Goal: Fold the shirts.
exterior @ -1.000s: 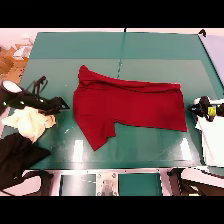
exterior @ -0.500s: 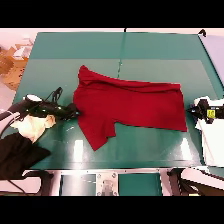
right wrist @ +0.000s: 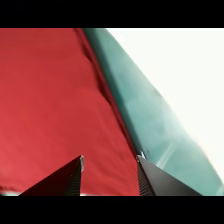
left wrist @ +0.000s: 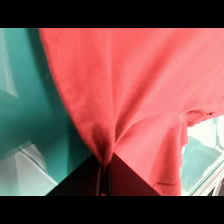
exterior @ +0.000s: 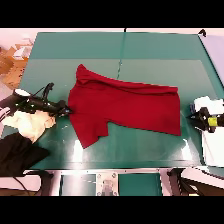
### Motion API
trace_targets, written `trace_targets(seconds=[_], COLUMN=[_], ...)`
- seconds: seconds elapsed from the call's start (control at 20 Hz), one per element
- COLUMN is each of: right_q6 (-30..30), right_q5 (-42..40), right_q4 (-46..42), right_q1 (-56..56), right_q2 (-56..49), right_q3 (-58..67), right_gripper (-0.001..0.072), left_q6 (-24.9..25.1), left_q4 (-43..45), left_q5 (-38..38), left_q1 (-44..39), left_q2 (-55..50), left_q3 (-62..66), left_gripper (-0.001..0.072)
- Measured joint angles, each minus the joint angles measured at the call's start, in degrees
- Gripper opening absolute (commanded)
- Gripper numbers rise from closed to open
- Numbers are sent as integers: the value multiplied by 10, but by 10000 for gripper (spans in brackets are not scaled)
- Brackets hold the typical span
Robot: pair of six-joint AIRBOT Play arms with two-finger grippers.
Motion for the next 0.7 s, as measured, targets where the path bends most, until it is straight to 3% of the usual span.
trace_targets(seconds=[0.35,0.7], right_q6=[-3,-64], right_q5=[-18,-35], right_q4=[-1,78], right_q1=[-10,-7], right_q2=[-7,-32], right_q3=[-123,-151], right_gripper=[401,375], left_q6=[8,10], left_q4=[5,7], left_q5=[-11,-13], left_q1=[8,8], left_q2=[0,0], left_q3=[4,4], left_gripper=[24,24])
